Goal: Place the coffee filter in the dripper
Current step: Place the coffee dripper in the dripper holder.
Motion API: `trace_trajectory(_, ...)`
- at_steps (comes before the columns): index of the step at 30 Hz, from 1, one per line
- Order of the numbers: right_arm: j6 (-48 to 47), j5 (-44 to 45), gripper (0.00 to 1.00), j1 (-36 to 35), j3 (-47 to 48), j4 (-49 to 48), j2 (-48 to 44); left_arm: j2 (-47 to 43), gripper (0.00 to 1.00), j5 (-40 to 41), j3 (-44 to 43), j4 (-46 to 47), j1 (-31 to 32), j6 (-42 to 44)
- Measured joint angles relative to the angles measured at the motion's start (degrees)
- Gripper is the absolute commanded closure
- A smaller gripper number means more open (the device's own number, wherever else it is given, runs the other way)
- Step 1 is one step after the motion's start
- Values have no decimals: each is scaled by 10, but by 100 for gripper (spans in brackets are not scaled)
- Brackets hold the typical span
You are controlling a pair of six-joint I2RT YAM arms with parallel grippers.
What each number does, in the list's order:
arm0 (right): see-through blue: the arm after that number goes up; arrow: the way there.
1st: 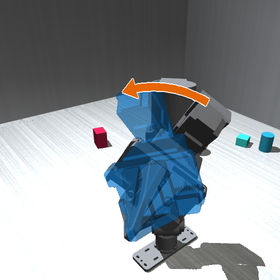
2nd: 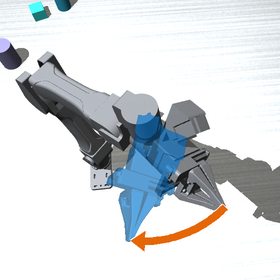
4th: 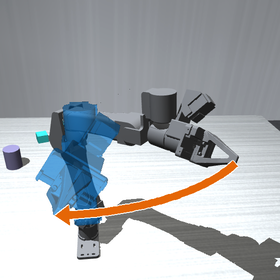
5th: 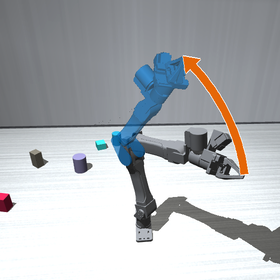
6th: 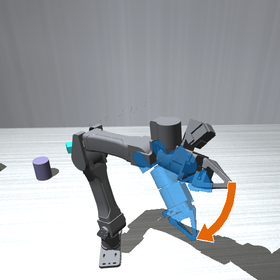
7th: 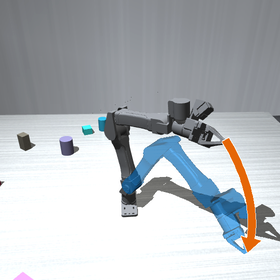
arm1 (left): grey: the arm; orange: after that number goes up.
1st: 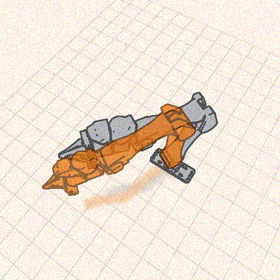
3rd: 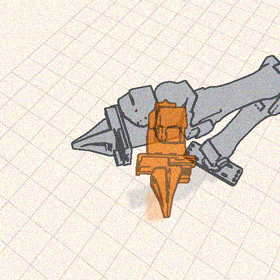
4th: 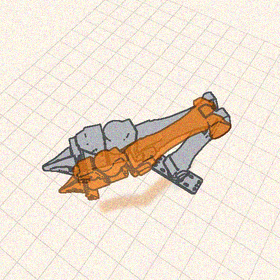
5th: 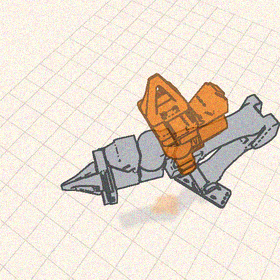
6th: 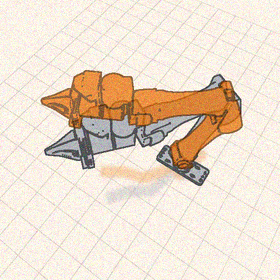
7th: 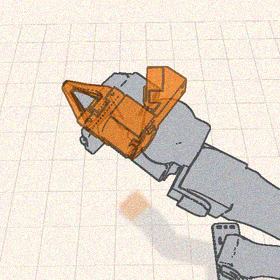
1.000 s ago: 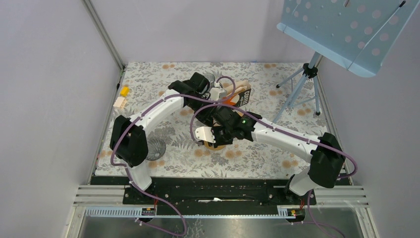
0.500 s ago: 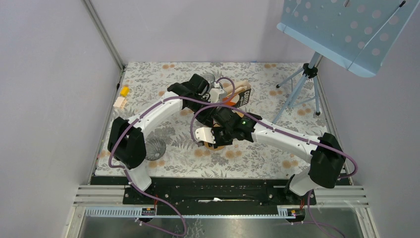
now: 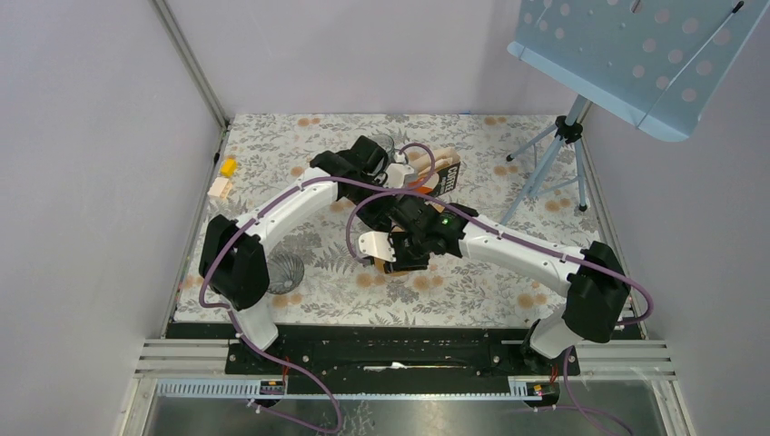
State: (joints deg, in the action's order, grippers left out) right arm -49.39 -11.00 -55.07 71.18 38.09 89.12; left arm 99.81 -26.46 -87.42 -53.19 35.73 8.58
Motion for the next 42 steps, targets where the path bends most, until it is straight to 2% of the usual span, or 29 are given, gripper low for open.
trace_trajectory(7, 6, 9, 45, 0, 13, 20, 0, 0, 65, 17, -9, -13, 0, 1)
trace_trajectory(14, 10, 10, 38, 0, 38, 28, 0, 0, 54, 20, -43, -17, 0, 2)
trace_trajectory(19, 19, 10, 36, -1, 46, 29, -9, 0, 42, 28, -65, -18, -2, 3)
trace_trajectory(25, 40, 2, 37, 9, 46, 24, -71, -10, 38, 44, -91, 26, -46, -12)
trace_trajectory(29, 65, -33, 37, 71, 47, 8, -116, -27, 35, 69, -96, 82, -91, -35)
trace_trajectory(34, 126, -22, 39, 186, 63, -32, -120, -44, 32, 86, -91, 136, -128, -71)
trace_trajectory(39, 202, -13, 40, 276, 147, -65, -33, -86, 28, 87, -42, 167, -154, -101)
trace_trajectory(42, 223, -10, 36, 305, 204, -69, 40, -114, 26, 87, -17, 181, -167, -107)
